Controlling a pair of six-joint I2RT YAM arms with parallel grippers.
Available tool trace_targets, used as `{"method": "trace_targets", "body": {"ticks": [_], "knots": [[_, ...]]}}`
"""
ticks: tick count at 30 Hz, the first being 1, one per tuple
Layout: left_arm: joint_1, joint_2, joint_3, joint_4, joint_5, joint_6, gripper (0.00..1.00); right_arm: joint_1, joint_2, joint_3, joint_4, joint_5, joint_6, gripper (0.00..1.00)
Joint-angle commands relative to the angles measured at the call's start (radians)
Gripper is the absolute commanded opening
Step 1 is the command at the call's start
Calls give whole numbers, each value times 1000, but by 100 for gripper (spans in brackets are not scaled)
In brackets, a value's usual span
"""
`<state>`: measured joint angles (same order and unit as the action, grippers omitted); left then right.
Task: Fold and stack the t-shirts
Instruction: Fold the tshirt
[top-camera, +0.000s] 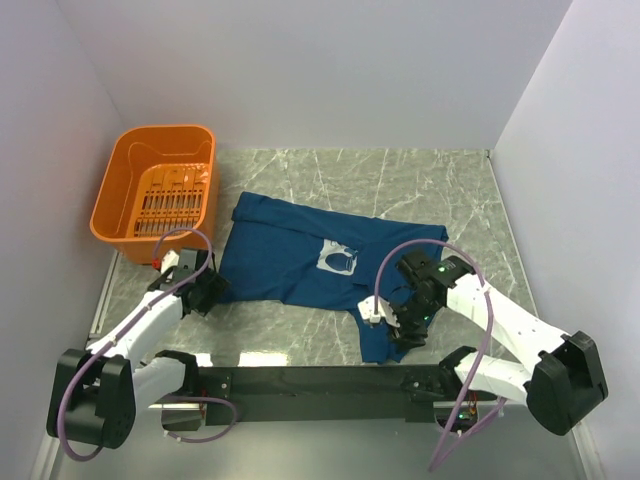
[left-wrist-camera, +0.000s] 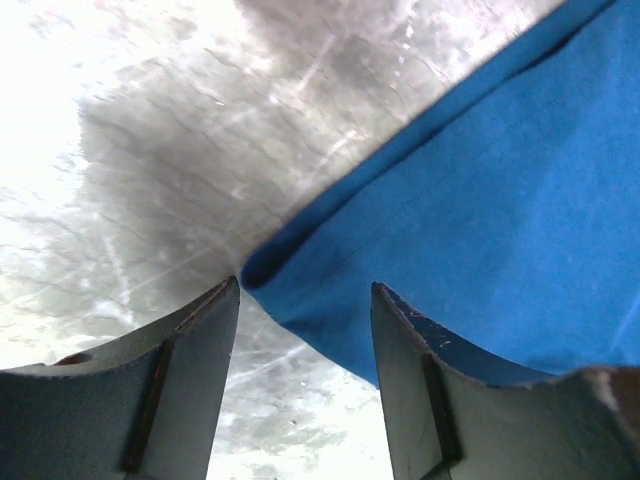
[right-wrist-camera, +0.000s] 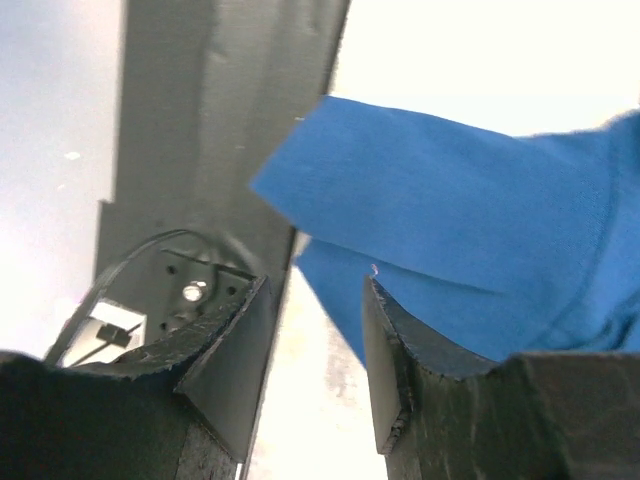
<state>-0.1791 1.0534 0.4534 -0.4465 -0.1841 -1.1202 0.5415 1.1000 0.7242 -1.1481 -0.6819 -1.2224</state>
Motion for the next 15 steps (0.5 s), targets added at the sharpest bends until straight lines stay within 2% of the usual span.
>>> {"method": "trace_targets", "body": {"ticks": [1, 5, 6, 8, 9, 10, 15], "knots": [[3, 5, 18, -70, -74, -7, 61, 43, -31, 20, -81, -42, -63, 49], [3, 23, 18, -58, -74, -4, 40, 110, -34, -3, -55, -19, -26, 48], [3, 34, 16, -48, -72, -4, 31, 124, -32, -3, -45, -18, -14, 48], [3, 43, 13, -34, -66, 5, 20, 175, -29, -5, 2, 5, 53, 48], [4, 46, 14, -31, -66, 5, 7, 192, -28, -8, 19, 19, 76, 49], [3, 46, 16, -21, -63, 8, 3, 211, -23, -11, 42, 34, 105, 49], [3, 7, 28, -17, -58, 33, 1, 322, -6, -42, 171, 116, 239, 49]]}}
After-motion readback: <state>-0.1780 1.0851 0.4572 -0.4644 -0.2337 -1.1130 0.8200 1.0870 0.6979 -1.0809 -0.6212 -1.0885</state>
